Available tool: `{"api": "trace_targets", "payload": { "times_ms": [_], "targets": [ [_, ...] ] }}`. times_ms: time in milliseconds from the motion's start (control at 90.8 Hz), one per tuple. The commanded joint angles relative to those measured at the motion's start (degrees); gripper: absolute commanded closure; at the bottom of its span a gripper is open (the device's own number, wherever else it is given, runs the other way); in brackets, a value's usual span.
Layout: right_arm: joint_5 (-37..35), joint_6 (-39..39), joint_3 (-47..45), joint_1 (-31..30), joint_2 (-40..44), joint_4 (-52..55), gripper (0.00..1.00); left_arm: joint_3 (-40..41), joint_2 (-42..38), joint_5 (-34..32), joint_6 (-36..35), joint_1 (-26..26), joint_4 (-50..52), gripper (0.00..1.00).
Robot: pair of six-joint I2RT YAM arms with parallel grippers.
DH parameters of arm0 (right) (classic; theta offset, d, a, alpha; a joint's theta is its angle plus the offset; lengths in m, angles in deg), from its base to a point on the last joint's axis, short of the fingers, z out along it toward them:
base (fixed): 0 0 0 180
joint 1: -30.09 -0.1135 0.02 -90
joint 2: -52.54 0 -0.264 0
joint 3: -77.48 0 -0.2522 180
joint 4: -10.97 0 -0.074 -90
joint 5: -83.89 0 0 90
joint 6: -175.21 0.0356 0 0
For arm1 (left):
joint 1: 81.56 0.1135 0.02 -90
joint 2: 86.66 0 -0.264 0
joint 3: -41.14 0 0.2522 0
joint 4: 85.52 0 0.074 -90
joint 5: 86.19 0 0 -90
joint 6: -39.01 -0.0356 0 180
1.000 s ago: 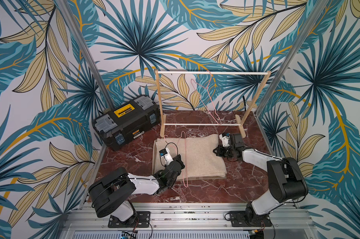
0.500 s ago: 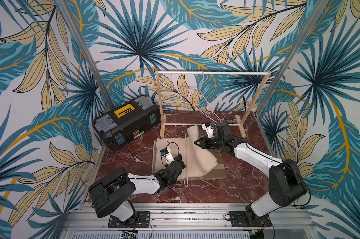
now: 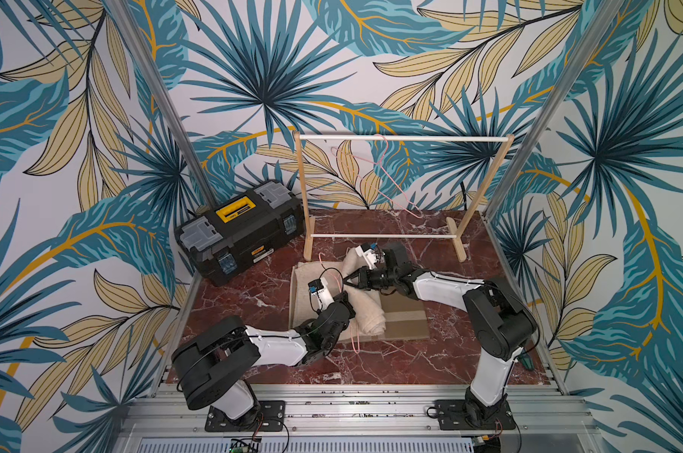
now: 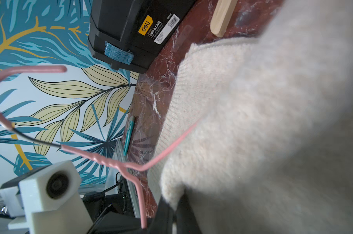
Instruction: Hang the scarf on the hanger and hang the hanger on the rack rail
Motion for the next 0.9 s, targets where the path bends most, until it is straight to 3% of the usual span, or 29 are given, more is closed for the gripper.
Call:
{"api": "trace_targets", "payload": {
  "times_ms": [0, 154, 463, 496, 573, 639, 892],
  "targets": [
    [4.7, 4.4, 2.3, -0.5, -5.1, -4.4, 1.00, -1.7, 1.4, 1.4, -1.1, -0.6, 0.2, 1.00],
    [3.1, -1.1, 7.9, -2.5, -7.0, 7.9, 1.00, -2.3, 1.4, 1.2, -1.7, -0.7, -0.6, 1.00],
    [5.0, -3.8, 9.6, -2.8, -12.1, 15.3, 1.00, -4.1, 1.7, 1.6, -3.2, -0.7, -1.5, 1.00],
    [4.7, -4.7, 9.5, -2.7, -11.0, 15.5, 0.95, -4.2, 1.7, 1.6, -3.2, -0.7, -1.4, 1.00],
    [2.4, -7.9, 9.3, -2.3, -7.2, 17.4, 0.71, -4.0, 1.4, 1.5, -3.2, -0.7, -0.8, 1.00],
    [1.5, -9.3, 9.2, -1.4, -4.1, 18.7, 0.62, -3.6, 1.1, 1.2, -3.2, -0.7, -0.4, 1.00],
    [0.3, -11.1, 8.9, 0.1, 0.8, 21.1, 0.59, -2.7, 0.6, 0.4, -3.2, -0.7, -0.1, 1.00]
  ]
}}
